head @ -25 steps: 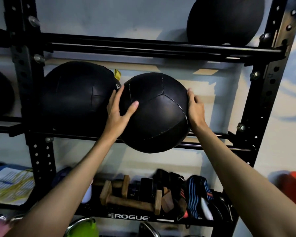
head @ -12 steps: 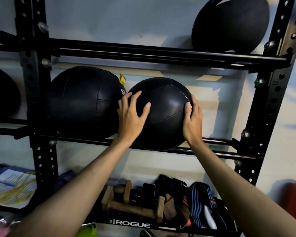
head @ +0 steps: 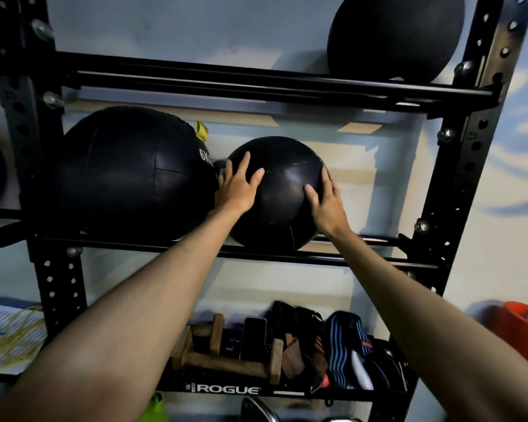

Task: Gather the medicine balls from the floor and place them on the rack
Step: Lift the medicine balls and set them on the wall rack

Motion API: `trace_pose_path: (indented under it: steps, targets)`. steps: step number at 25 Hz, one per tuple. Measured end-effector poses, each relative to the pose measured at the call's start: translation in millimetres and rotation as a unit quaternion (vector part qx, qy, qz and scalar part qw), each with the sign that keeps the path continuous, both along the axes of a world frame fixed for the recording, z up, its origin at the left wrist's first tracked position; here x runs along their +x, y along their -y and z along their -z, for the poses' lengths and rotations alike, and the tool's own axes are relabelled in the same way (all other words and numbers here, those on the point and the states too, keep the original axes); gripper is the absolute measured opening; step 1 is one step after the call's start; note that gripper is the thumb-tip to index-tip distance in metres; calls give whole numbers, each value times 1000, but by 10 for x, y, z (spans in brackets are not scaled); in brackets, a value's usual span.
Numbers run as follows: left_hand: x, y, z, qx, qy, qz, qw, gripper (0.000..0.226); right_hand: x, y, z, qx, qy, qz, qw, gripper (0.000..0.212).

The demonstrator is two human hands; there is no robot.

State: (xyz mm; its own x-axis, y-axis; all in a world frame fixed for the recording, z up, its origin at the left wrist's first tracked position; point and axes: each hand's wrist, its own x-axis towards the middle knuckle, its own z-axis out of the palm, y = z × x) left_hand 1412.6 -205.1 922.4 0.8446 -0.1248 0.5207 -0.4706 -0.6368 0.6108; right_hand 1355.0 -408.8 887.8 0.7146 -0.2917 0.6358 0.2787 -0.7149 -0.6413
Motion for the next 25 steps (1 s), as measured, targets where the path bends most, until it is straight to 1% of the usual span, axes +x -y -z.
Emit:
trace_pose_path:
  steps: [2,4,6,8,10,12,13,15,17,21,23,25]
  targets:
    - [12,40,131,-5,13,5,1000,63,-29,62,-25,-5,-28,-2,1000,70]
    - [-87,81,339,-26,56,-9,998,63,-124,63,72,-3,-27,1,1000,69]
    - [-262,122,591,-22,126,-47,991,62,-263,12,260,-4,-28,17,999,66]
    - [-402,137,840,7,211,-61,976,58,-415,-17,493,-12,-24,47,999,54]
    - [-473,90,979,19,261,-45,964,45,-575,-49,739,-49,-19,70,996,38]
    - [-570,75,1084,20,268,2,963,25,-746,-57,1001,-89,-25,80,993,26]
    - [-639,103,1168,35,265,36,963,17,-833,-42,1145,-105,-32,83,990,24]
    - [-774,211,1434,95,239,106,961,12,-1017,14,1439,-126,-66,93,985,25]
    - [-886,306,1768,158,160,158,962,13,-1220,88,1750,-138,-118,87,980,26]
    - [-1054,481,2685,236,23,203,950,12,-1770,334,2556,-154,-219,84,960,27]
    - [-1254,626,3171,263,-41,223,938,12,-2090,493,2992,-129,-268,85,951,22]
    - [-1490,784,3650,274,-115,232,926,11,-2368,640,3413,-102,-321,72,939,24]
